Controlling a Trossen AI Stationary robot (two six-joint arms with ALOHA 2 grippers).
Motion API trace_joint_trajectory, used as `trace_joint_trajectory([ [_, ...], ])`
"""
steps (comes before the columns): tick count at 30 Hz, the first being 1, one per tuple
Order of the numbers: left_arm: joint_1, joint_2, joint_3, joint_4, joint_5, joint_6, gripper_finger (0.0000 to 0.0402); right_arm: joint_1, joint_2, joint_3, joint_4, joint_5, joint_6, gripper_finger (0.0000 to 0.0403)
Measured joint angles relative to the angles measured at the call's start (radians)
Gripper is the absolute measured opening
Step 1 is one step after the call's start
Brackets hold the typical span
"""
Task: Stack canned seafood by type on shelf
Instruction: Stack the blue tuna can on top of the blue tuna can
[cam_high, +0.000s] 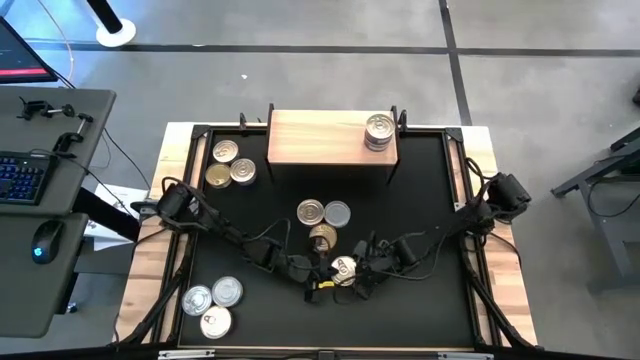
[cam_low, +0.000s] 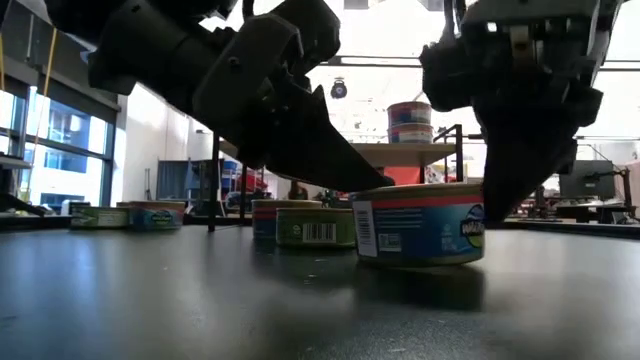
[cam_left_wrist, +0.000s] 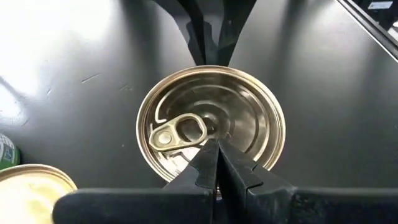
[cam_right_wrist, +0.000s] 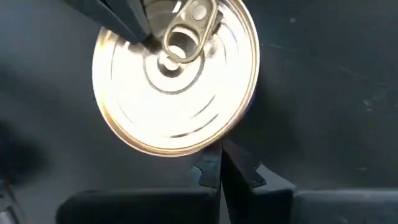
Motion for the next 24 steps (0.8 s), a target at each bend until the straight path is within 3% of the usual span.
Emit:
trace_joint_trajectory([
  [17, -0.018, -0.028, -0.002, -0.102, -0.034, 0.011, 0.0, 0.02, -0.023, 0.2, -0.047, 0.045, -0.148, 0.0],
  [24, -0.022, -0.164, -0.004, -0.388, -0.09, -0.012, 0.0, 0.016, -0.023, 0.358, -0.192, 0.034, -0.4, 0.0],
])
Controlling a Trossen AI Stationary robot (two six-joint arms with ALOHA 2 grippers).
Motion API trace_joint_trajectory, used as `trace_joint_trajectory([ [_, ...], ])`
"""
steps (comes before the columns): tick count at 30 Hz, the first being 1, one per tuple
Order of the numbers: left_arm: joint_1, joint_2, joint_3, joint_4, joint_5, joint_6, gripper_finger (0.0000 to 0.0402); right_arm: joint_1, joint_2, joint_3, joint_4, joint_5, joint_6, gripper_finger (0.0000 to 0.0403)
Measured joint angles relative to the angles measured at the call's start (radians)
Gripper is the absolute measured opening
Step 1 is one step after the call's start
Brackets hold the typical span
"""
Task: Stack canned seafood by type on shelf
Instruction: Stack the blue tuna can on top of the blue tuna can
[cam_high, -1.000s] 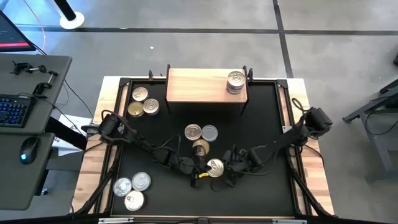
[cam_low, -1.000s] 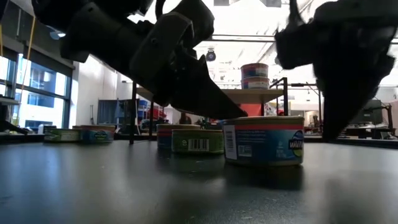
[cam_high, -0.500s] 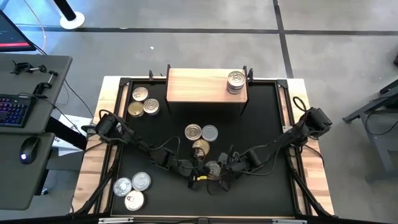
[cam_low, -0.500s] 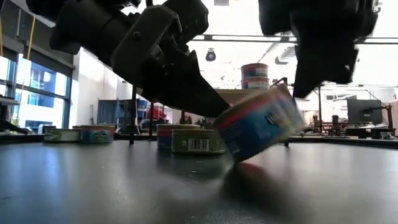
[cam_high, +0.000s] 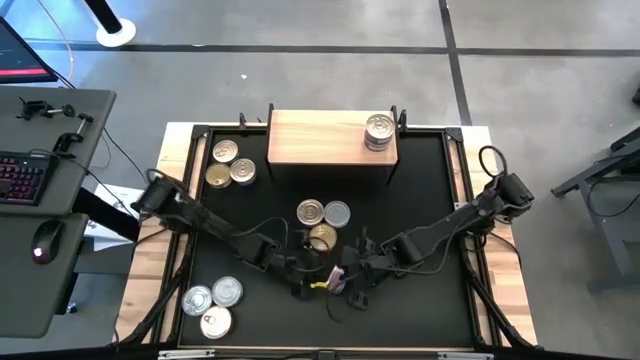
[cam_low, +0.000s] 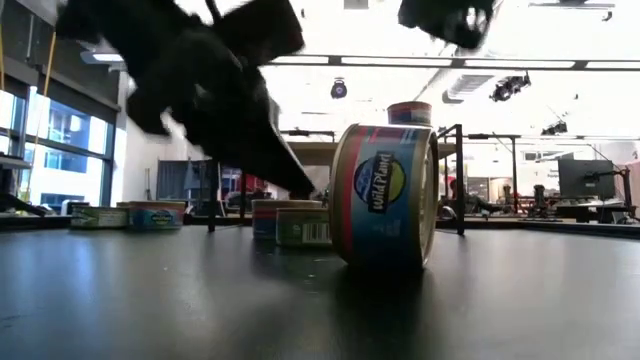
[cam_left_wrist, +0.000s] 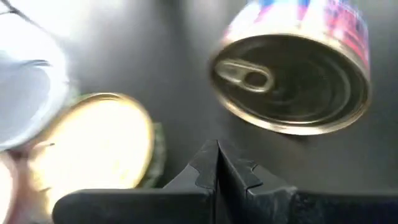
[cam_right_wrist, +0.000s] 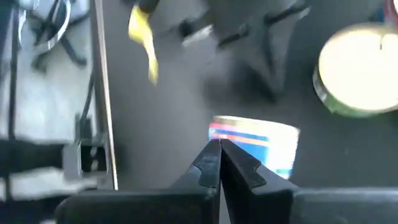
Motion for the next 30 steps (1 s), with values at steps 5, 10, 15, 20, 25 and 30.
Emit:
trace_joint_trajectory([
  [5, -0.047, -0.165, -0.082, -0.126, -0.15, -0.106, 0.0, -0.032, 0.006, 0.114, -0.135, -0.088, -0.291, 0.0035],
  [10, -0.153, -0.311, -0.193, -0.123, -0.331, -0.379, 0.0, -0.1, 0.057, 0.162, -0.243, -0.269, -0.488, 0.0143],
  [15, -0.278, -0.356, -0.215, -0.117, -0.532, -0.584, 0.0, -0.117, 0.154, 0.216, -0.303, -0.233, -0.726, 0.0268],
  [20, -0.334, -0.356, -0.203, -0.109, -0.596, -0.667, 0.0, -0.117, 0.246, 0.272, -0.372, -0.228, -0.924, 0.0341],
  [25, -0.333, -0.356, -0.202, -0.097, -0.612, -0.669, 0.0, -0.116, 0.293, 0.28, -0.377, -0.206, -1.007, 0.0352],
  [30, -0.316, -0.356, -0.202, -0.093, -0.613, -0.668, 0.0, -0.116, 0.322, 0.28, -0.355, -0.163, -1.035, 0.0352],
])
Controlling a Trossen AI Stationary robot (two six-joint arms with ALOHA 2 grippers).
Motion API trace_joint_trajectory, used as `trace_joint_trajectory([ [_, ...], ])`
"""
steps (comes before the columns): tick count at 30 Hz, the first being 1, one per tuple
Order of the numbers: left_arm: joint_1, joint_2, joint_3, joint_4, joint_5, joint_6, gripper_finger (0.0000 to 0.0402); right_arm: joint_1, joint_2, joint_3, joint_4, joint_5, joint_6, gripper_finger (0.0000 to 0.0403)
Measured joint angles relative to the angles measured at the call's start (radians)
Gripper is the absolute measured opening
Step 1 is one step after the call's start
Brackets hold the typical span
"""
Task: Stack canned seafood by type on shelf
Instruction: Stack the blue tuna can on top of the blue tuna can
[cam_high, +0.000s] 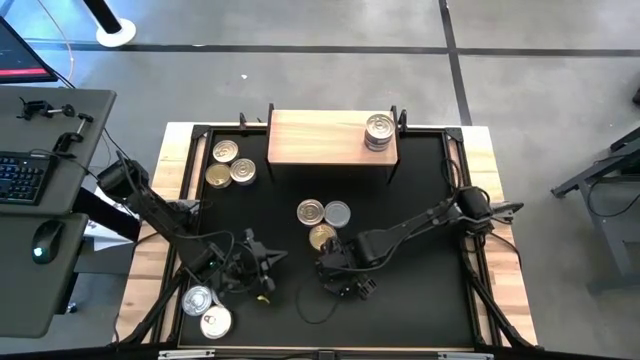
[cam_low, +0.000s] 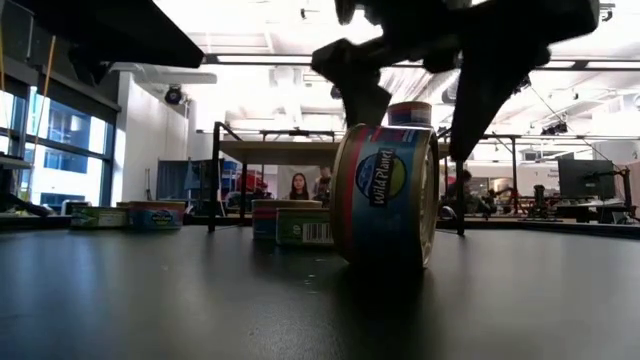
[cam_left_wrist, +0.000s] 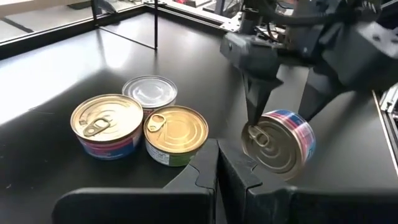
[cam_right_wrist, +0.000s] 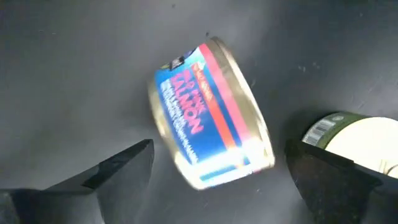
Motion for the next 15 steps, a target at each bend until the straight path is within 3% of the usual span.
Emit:
trace_joint_trajectory([
  [7, 0.015, 0.0, 0.0, -0.003, 0.0, 0.019, 0.0, 0.001, 0.034, 0.0, 0.027, 0.01, -0.017, 0.0324],
  [15, 0.018, -0.02, 0.0, -0.032, 0.033, 0.087, 0.0, 0.002, 0.009, -0.001, 0.009, 0.055, 0.042, 0.0169],
])
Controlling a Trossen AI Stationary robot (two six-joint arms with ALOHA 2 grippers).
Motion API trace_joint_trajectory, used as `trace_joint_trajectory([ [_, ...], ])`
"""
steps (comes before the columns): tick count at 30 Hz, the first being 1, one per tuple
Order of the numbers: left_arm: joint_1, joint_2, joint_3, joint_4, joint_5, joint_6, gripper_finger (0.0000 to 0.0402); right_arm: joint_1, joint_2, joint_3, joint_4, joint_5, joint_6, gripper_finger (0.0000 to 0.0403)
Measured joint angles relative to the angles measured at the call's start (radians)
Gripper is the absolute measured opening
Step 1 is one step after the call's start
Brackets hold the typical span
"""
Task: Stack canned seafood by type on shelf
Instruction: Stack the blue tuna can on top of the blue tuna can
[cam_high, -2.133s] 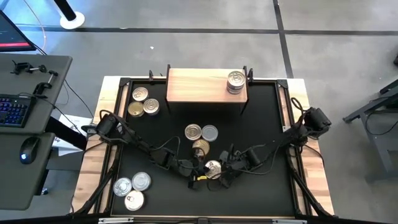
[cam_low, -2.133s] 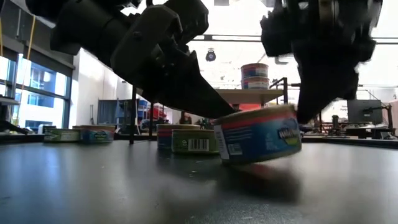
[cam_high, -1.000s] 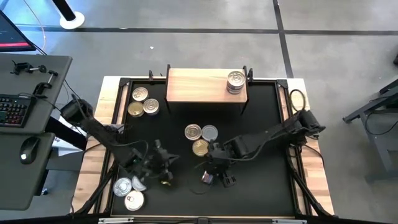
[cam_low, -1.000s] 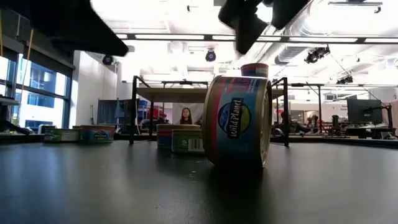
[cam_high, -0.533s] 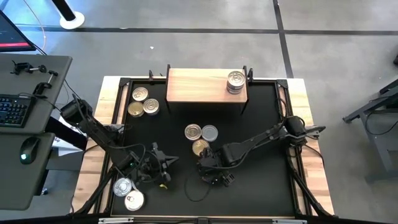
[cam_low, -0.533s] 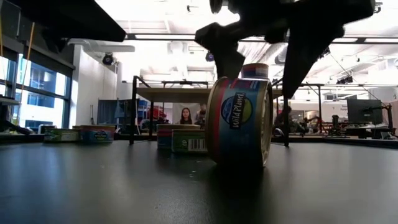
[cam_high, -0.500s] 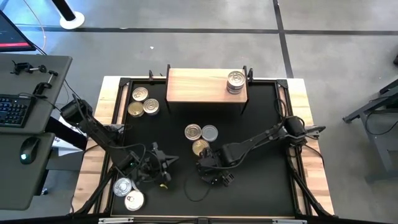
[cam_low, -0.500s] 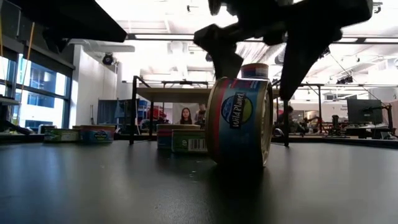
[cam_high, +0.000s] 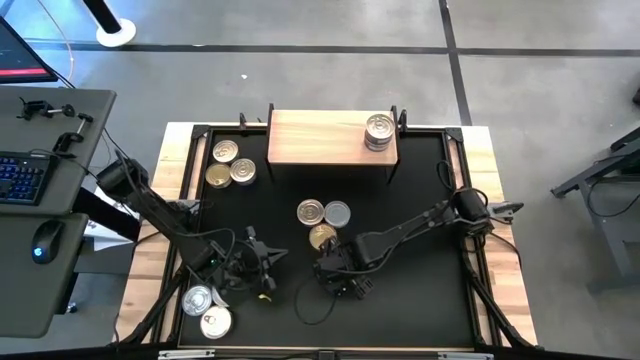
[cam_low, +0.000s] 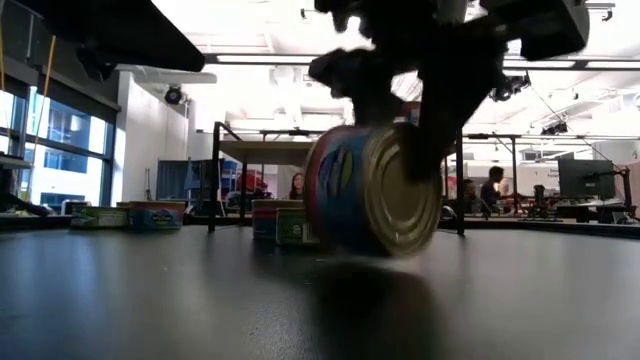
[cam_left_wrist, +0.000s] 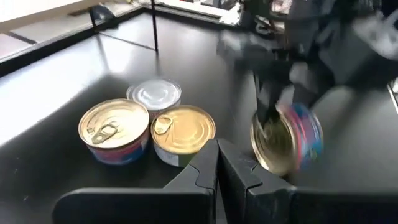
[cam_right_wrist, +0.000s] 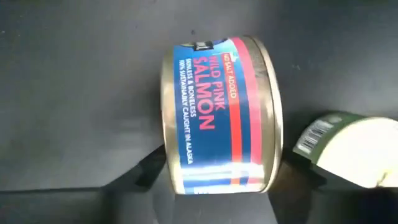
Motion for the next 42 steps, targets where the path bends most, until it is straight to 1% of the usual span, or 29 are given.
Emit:
trace_joint_trajectory([
  [3, 0.023, -0.057, 0.0, -0.092, 0.045, -0.042, 0.0, 0.0, -0.042, 0.019, -0.043, 0.055, 0.059, 0.0171],
  [6, 0.054, -0.126, 0.0, -0.18, 0.049, -0.06, 0.0, 0.001, -0.091, 0.073, -0.097, 0.14, 0.131, 0.0171],
  [8, 0.081, -0.171, 0.0, -0.22, 0.048, -0.032, 0.0, -0.002, -0.132, 0.114, -0.13, 0.231, 0.153, 0.0171],
  [9, 0.098, -0.188, 0.0, -0.224, 0.048, -0.011, 0.0, -0.005, -0.151, 0.135, -0.147, 0.298, 0.157, 0.0171],
  [13, 0.167, -0.229, 0.0, -0.202, 0.049, 0.105, 0.0, -0.048, -0.225, 0.211, -0.226, 0.577, 0.166, 0.0171],
  [16, 0.207, -0.228, 0.0, -0.151, 0.069, 0.185, 0.0, -0.11, -0.269, 0.257, -0.322, 0.751, 0.213, 0.0171],
  [18, 0.23, -0.216, 0.0, -0.088, 0.107, 0.223, 0.0, -0.159, -0.298, 0.276, -0.39, 0.832, 0.252, 0.0171],
  [20, 0.242, -0.203, 0.0, -0.032, 0.153, 0.26, 0.0, -0.214, -0.324, 0.282, -0.455, 0.888, 0.278, 0.0171],
  [23, 0.251, -0.174, 0.0, 0.06, 0.202, 0.305, 0.0, -0.303, -0.34, 0.282, -0.557, 0.913, 0.313, 0.0171],
  [26, 0.251, -0.137, 0.0, 0.119, 0.209, 0.325, 0.0, -0.387, -0.332, 0.281, -0.64, 0.915, 0.319, 0.0171],
  [32, 0.246, -0.076, 0.0, 0.16, 0.209, 0.317, 0.0, -0.512, -0.313, 0.281, -0.609, 0.953, 0.273, 0.0171],
  [38, 0.229, -0.053, 0.001, 0.182, 0.209, 0.316, 0.0, -0.601, -0.275, 0.281, -0.614, 0.91, 0.266, 0.0171],
  [42, 0.228, -0.052, 0.0, 0.178, 0.208, 0.324, 0.0, -0.639, -0.249, 0.281, -0.613, 0.914, 0.267, 0.0171],
])
